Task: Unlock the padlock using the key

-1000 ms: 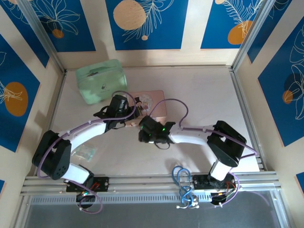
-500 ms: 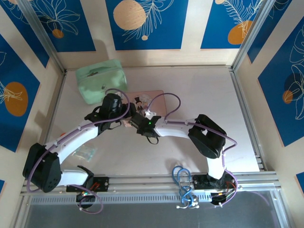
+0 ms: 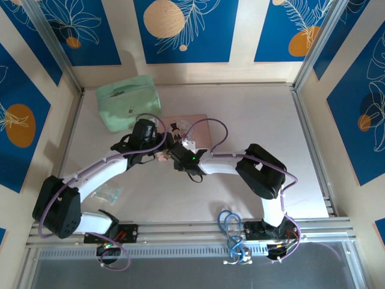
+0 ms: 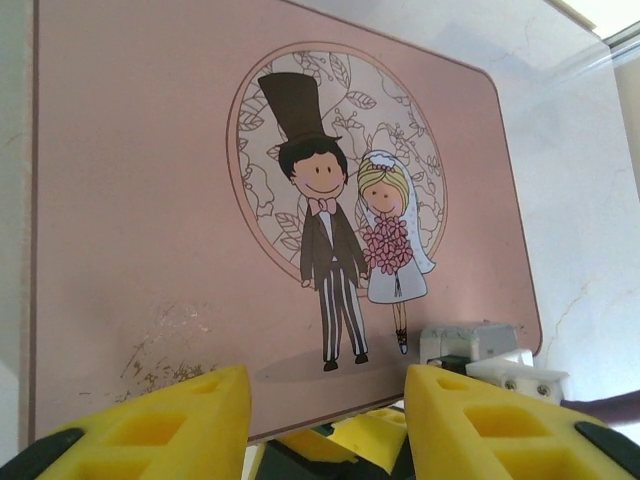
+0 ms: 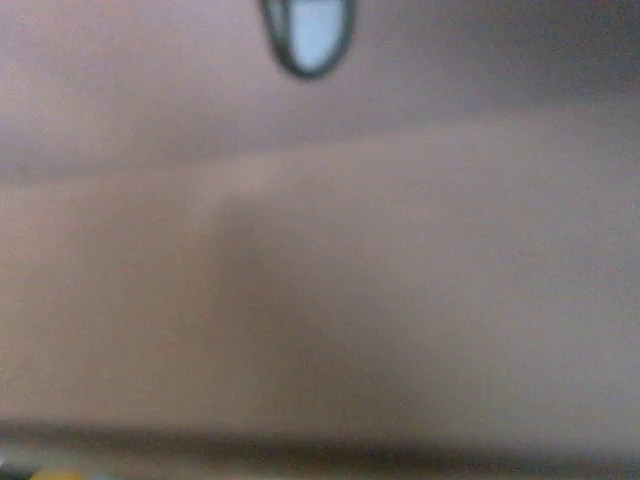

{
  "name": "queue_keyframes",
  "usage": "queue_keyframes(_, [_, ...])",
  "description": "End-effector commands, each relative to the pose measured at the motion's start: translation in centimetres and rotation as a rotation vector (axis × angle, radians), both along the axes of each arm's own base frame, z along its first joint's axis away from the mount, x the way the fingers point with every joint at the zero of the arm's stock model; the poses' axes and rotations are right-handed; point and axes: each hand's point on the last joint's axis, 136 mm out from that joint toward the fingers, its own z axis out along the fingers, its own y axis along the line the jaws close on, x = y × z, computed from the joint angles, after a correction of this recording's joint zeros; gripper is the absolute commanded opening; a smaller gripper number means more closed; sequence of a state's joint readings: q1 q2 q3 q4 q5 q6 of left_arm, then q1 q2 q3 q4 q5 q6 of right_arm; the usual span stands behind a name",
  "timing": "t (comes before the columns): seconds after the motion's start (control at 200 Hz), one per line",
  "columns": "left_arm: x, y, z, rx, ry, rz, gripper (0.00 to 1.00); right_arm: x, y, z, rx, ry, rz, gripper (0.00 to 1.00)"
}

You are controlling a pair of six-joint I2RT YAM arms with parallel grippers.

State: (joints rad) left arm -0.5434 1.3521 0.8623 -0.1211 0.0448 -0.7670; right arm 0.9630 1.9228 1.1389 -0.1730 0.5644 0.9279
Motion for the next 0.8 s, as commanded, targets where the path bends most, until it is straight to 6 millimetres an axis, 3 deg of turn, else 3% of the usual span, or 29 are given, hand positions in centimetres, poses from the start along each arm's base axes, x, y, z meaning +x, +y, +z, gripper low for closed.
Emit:
queue_keyframes(0.0, [-0.9,-0.4,-1.6,0.004,0.052,-0.032,0.45,1.1,1.7,1.0,0.098,-0.047,0.061,0.36])
queue_keyframes(0.38, [-0.4,-0.1,-2.6,0.029,0.068,-0.012,0.44,-0.8,-0.2,0.9,0.0,0.081,0.035,0.06])
queue_keyframes(0.635, [0.0,-0.2,-3.5,0.036,0.079,-0.008,0.44,-2.5,-4.9,-0.1,-0.281,0.243,-0.175,0.03])
queue_keyframes(0.795, [0.1,-0.3,-4.1,0.037,0.092,-0.01,0.43,-2.0,-4.9,0.4,-0.343,0.252,-0.169,0.06])
